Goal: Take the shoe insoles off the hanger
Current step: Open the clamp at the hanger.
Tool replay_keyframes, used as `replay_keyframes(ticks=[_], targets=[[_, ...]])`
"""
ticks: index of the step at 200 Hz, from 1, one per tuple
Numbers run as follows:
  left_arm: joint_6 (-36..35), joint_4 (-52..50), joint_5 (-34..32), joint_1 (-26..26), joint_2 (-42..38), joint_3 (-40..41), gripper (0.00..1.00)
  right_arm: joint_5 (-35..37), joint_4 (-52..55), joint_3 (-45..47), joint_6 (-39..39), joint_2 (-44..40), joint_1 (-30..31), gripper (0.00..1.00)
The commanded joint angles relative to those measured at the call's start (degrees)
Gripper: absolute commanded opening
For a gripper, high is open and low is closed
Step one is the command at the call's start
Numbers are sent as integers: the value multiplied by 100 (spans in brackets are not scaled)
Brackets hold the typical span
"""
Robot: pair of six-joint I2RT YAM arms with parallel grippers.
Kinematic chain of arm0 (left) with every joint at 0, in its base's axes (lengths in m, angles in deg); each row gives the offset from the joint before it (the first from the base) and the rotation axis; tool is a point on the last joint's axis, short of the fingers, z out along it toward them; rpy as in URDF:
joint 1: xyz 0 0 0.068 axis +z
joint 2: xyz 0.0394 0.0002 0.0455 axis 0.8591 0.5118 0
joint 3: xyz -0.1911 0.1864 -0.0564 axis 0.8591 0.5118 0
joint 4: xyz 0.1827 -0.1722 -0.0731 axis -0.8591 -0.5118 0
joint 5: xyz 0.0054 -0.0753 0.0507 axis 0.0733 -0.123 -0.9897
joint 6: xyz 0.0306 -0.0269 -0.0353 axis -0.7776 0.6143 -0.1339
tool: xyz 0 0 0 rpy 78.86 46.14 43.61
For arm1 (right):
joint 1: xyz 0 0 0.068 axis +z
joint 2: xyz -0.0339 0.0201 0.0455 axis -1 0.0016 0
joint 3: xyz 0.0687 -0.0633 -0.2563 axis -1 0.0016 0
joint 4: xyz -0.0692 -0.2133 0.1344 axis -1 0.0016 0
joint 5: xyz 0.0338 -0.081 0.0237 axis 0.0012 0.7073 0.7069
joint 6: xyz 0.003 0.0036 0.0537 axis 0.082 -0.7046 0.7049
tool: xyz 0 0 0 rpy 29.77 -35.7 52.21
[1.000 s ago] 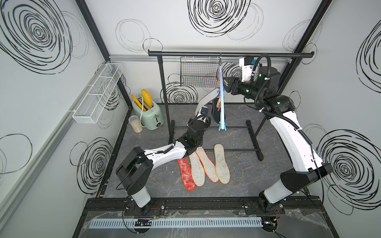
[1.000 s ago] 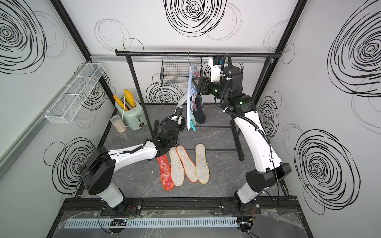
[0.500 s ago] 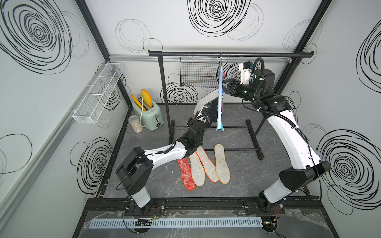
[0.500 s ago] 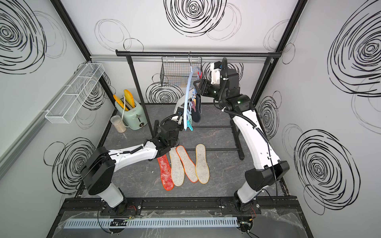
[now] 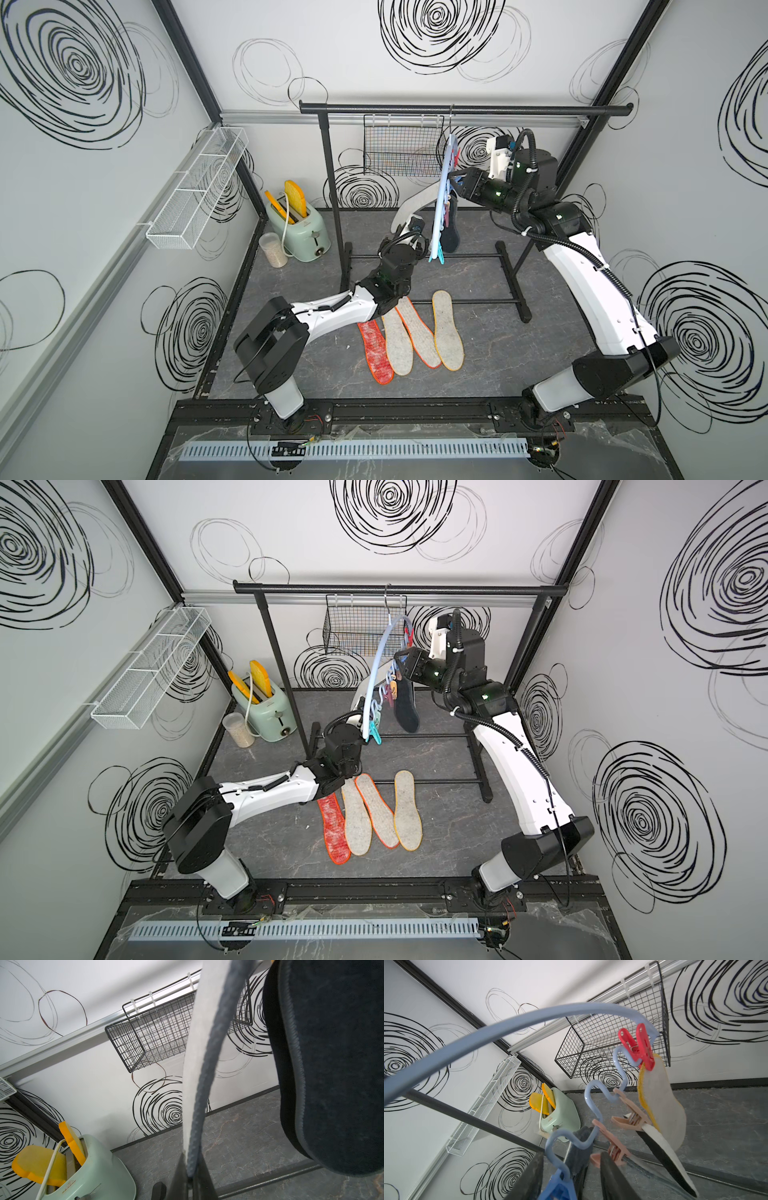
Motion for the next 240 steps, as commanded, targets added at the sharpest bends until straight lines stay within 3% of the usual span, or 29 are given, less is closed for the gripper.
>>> replay_keyframes(ticks=[1,66,167,202,240], targets=[[-69,400,-118,-37,-58,-70,0,-133,-220,-4,343,-164,-22,43],[-74,378,-126,-49,-49,-65,0,-174,-316,11,419,-189,-65,25],[198,64,-156,-45,-87,48,0,-102,-448,12,411,-188,-80,17],[1087,-735,91,65,-322,288,0,-159,-518,-6,410,-205,-121,17],[2354,-1683,1054,155,-798,792,0,-254,-570,39,406,-191,-143,24]])
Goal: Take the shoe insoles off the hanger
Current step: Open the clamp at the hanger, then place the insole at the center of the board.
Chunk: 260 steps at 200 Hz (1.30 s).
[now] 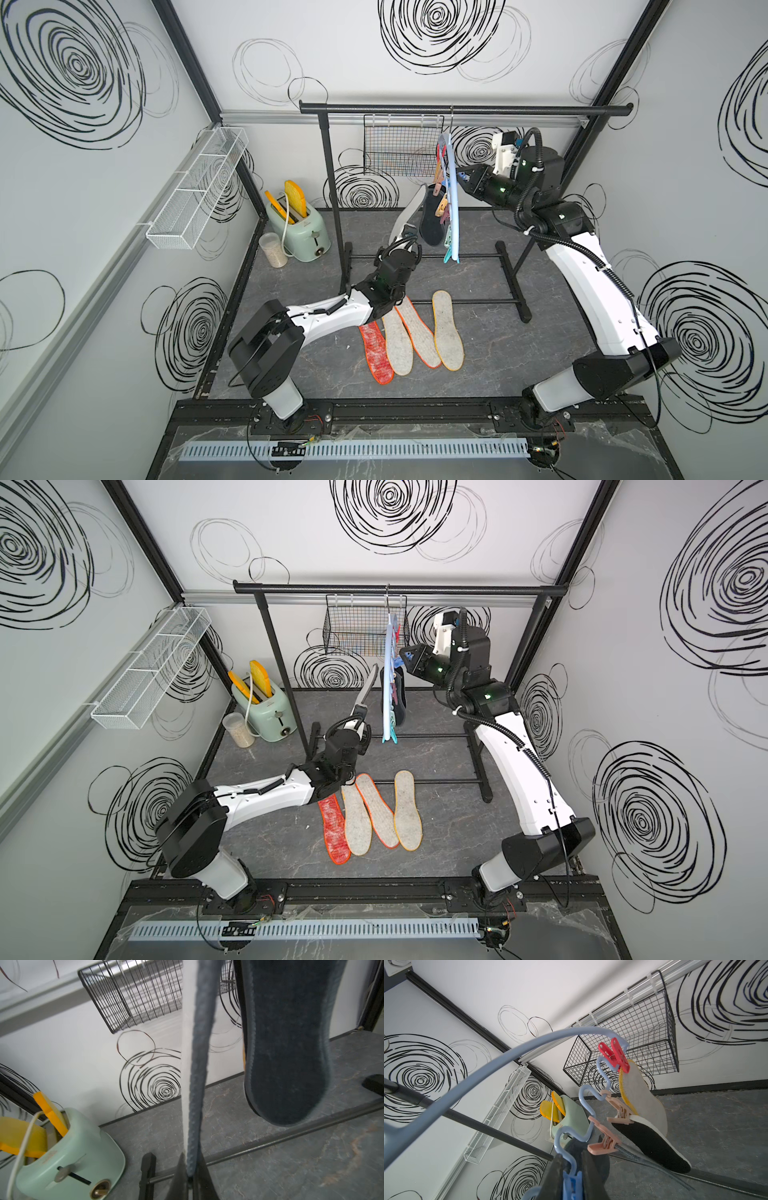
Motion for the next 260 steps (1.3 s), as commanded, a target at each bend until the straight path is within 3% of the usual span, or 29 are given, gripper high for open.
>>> replay_keyframes(ticks=[1,46,116,143,185,211,260], targets=[[1036,-546,646,57,-463,316,0,-64,-238,36,63,-166,-24,24],[1535,-738,1203,87,-1133,1016,0,-235,-378,119,26,-221,-26,42],[1768,-1039,1729,130,-1760,1411,0,-160,-478,439,-182,-434,-102,41],[2036,-1287,2371,141,-2189,1700,0,-153,-667,853,-233,-696,-356,41],[3032,-1102,4013,155,-2630,2356,0,165,-1013,1760,-449,-1318,-767,42],[3924,-265,4802,-80,-2569,2729,0,425,-1295,2663,-513,-1728,-1126,42],[4875,829,4918,-920,-1447,2371,0,585,-1689,4130,-591,-2286,-1471,42]])
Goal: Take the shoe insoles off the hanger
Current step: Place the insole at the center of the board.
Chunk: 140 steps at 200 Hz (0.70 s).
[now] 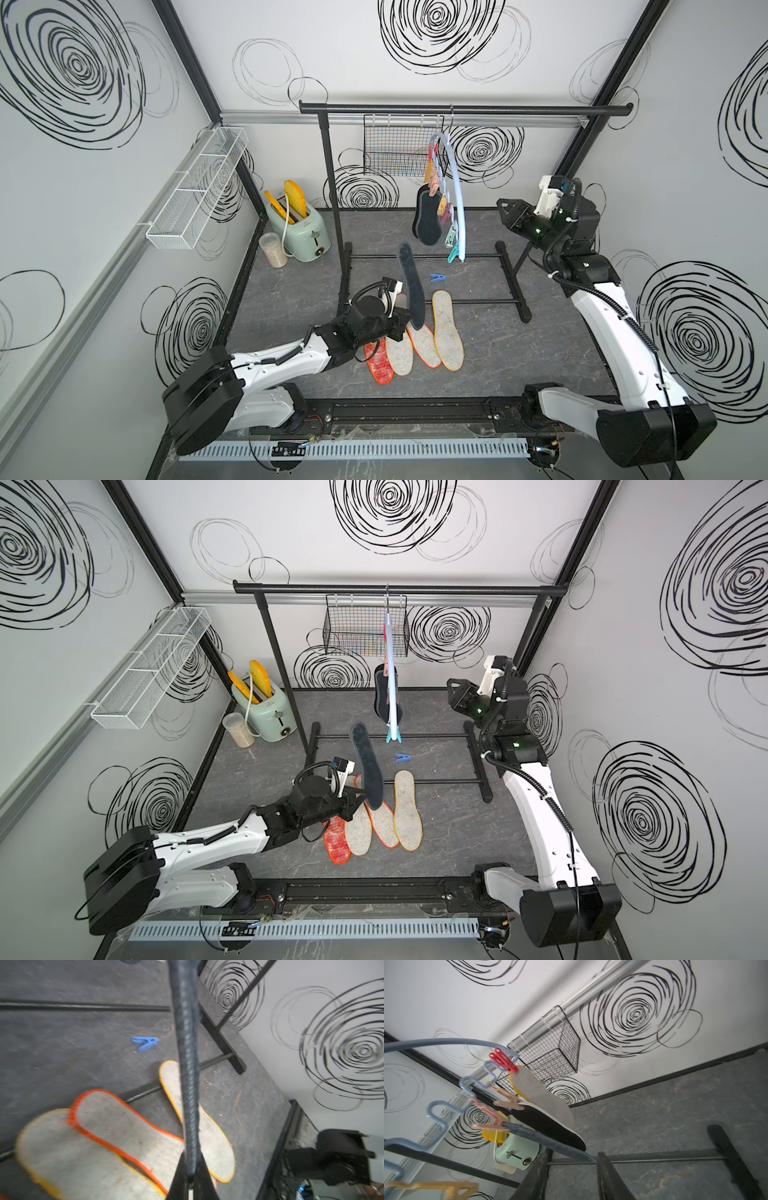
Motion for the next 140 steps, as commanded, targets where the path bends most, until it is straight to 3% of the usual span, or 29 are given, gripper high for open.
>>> replay_keyframes(ticks=[1,43,82,116,130,140], targets=[[849,1128,370,-295,619,-332,0,155,-367,427,-92,-191,-35,42],[1202,1658,495,-933,2076,-1266,0,217,-407,779,-152,-371,-197,42],[1522,1752,989,-1179,3335,-2179,0,275,-391,806,-213,-445,-219,43],[1674,1719,996,-1253,3801,-2293,0,293,-388,768,-250,-460,-231,43],[1571,1498,891,-1251,3830,-2339,28,243,-398,760,-229,-432,-230,43],[1497,1342,863,-1239,3847,-2394,35,202,-421,754,-212,-414,-226,43]])
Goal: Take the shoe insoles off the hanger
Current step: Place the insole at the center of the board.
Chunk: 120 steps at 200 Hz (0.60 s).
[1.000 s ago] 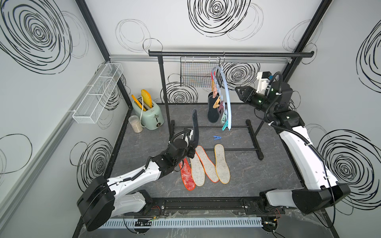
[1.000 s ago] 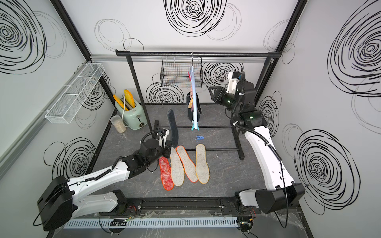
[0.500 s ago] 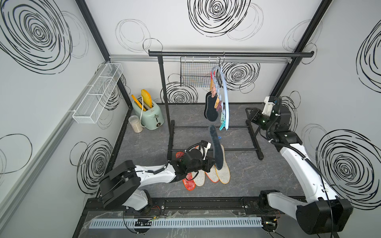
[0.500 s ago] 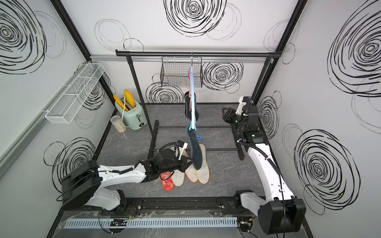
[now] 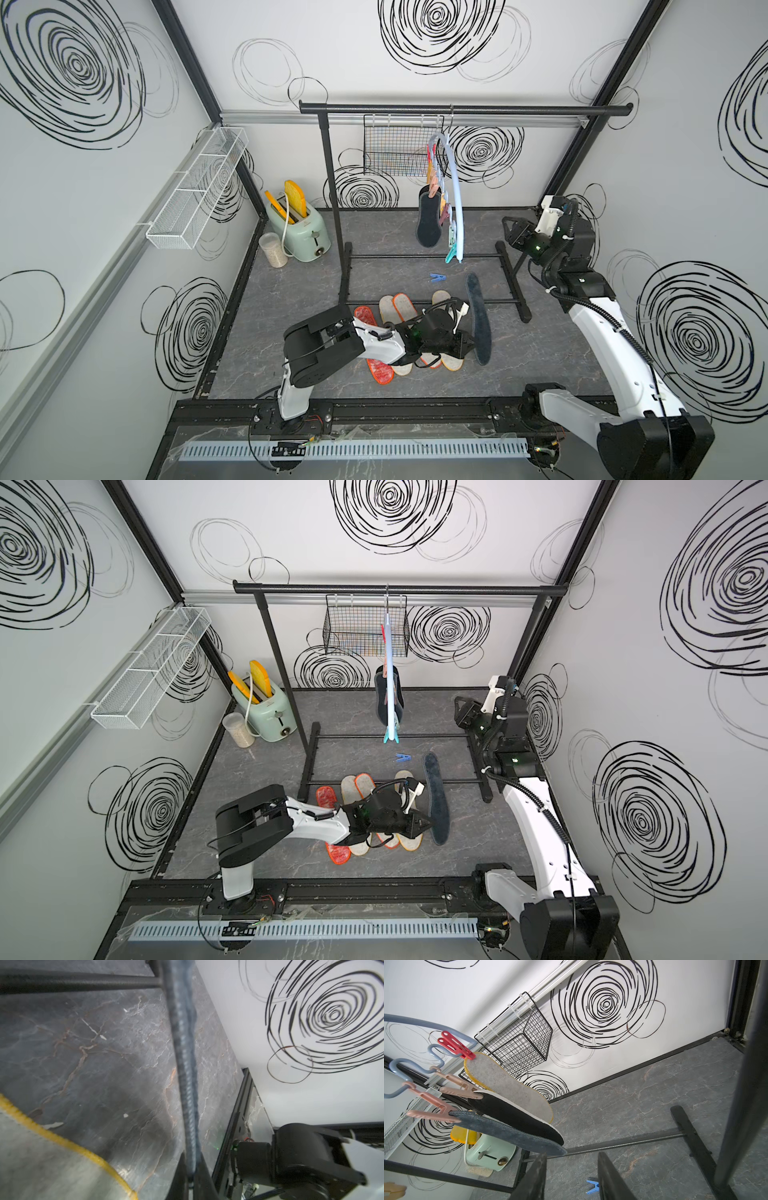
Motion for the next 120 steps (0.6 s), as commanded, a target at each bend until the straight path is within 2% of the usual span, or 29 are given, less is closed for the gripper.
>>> replay_keyframes(ticks=[1,22,44,81,120], targets=[[19,-54,-48,11,-6,-176,36,-2,-162,-57,1,-18,-17,43],[-117,-395,-100,26,-32,-224,55,-49,-180,-56,22,-8,-29,43],[-262,-652,-126,38,-119,-207,67,-57,-188,-77,19,-25,-44,43],[-495,-944,-322,176,-717,319,68,-116,-270,-37,40,-18,-52,43],[-857,-917,-290,677,-1941,1192,66,-328,-394,-30,35,39,-56,44]])
